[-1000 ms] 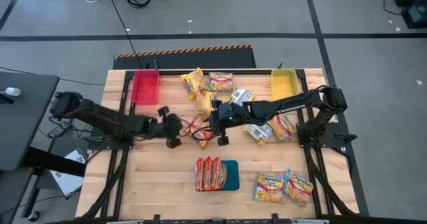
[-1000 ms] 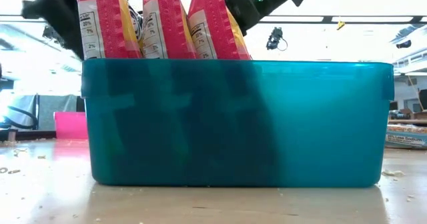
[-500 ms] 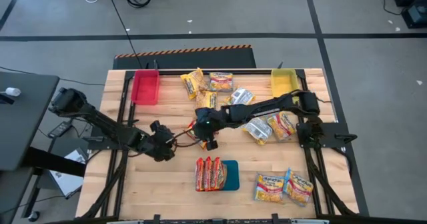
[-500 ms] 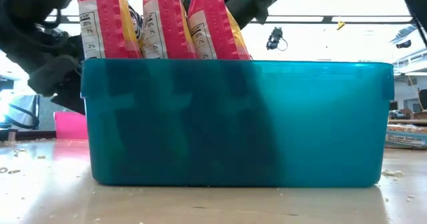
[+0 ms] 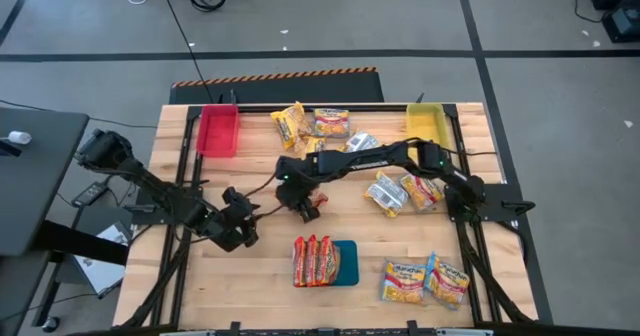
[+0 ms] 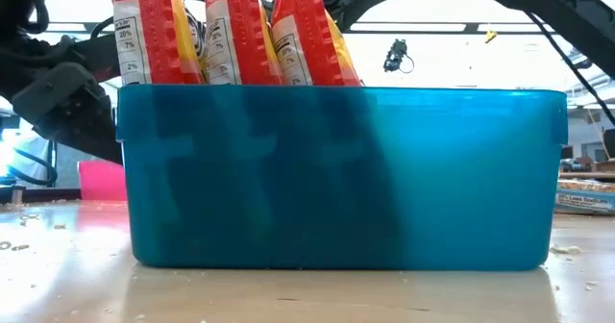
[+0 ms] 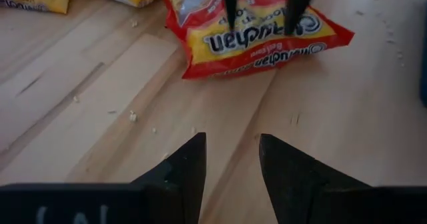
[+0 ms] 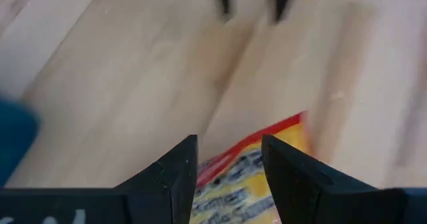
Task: Sort Maruchan noodles
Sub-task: Put the red noodle pack into the blue bin
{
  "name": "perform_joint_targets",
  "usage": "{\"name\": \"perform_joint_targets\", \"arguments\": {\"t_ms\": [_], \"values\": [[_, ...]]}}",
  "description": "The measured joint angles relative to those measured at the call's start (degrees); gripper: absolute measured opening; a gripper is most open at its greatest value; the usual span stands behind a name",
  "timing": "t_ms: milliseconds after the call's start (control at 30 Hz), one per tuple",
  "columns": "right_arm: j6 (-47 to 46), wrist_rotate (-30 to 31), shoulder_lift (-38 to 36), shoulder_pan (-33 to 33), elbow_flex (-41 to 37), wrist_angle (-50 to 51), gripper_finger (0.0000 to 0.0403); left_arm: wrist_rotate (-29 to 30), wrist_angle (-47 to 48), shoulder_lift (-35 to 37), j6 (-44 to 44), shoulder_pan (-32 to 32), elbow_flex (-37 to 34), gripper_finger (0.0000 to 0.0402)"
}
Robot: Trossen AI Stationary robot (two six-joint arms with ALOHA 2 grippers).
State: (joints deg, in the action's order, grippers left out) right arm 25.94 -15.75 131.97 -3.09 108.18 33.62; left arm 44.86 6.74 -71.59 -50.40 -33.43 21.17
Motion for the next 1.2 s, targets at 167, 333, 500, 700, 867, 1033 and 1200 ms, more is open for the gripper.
{"name": "perform_joint_targets", "arguments": {"t_ms": [167,333,500,700,867,1033,1200], "values": [[6.8,-0.7,1.2,0.3,1.1,3.2,0.0183,0.1,-0.1,0.0,0.0,0.0,0.0,0.0144],[10.1,-0.7,0.5,0.3,1.2,3.3,0.0200,0.1,0.3,0.0,0.1,0.0,0.0,0.0144],[12.8,-0.7,-0.4,0.3,1.2,5.2,0.0217,0.4,0.4,0.0,0.1,0.0,0.0,0.0144],[16.2,-0.4,0.0,-0.8,-0.1,5.7,0.0215,0.9,0.4,0.0,0.2,0.0,0.0,0.0144],[18.1,2.6,0.1,-1.2,-1.9,3.7,0.0208,1.9,0.5,0.0,0.2,0.0,0.0,0.0144],[15.8,3.9,-0.2,-1.3,-3.9,1.1,0.0196,2.1,0.5,0.0,0.7,0.0,0.0,0.0144],[12.2,4.4,-0.3,-1.4,-5.2,-1.2,0.0150,2.1,0.5,0.0,0.7,0.0,0.0,0.0144]]}}
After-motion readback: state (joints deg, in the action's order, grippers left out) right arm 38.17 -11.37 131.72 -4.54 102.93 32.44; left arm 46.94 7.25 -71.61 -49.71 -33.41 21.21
